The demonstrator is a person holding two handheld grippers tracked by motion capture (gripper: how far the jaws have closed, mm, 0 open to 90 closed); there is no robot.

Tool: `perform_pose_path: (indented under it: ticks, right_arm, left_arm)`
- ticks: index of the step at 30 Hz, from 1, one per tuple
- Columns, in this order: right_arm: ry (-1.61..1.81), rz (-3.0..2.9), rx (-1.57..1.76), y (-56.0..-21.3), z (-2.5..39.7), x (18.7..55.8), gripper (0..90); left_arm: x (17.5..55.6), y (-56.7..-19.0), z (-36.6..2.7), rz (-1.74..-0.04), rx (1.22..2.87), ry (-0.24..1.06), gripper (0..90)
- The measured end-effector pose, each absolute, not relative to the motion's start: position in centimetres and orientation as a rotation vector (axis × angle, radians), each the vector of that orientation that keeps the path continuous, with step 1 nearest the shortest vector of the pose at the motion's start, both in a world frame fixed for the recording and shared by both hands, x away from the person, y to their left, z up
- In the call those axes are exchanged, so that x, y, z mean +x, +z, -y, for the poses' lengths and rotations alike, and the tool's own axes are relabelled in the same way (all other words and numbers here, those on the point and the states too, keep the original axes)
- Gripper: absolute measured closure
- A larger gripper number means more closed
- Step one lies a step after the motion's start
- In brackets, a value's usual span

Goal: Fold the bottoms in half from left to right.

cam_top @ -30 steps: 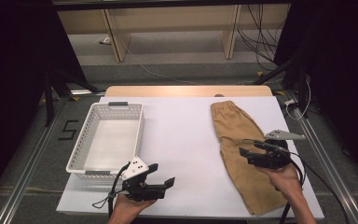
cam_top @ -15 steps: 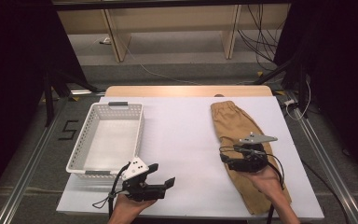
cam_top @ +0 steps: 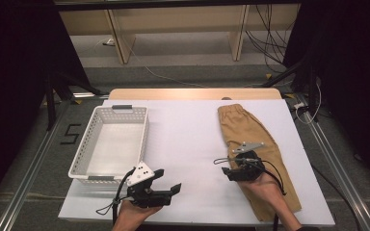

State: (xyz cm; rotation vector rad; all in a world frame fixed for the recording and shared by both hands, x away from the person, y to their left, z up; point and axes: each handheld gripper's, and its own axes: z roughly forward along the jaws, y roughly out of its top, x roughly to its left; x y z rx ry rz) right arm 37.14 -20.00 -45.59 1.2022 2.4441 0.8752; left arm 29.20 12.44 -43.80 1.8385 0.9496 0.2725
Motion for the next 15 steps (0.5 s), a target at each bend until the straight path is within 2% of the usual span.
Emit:
perform_pose_path:
  ticks: [12,15]
  right_arm:
    - [0.681,-2.492,1.197,-47.3,19.5,37.3,42.9]
    - [0.682,-2.482,1.212,-47.3,19.5,37.4,47.7]
  left_arm:
    - [29.2,-43.8,-12.4,-0.947,1.843,0.272,20.3]
    - [29.1,-43.8,-12.3,-0.944,1.845,0.274,20.3]
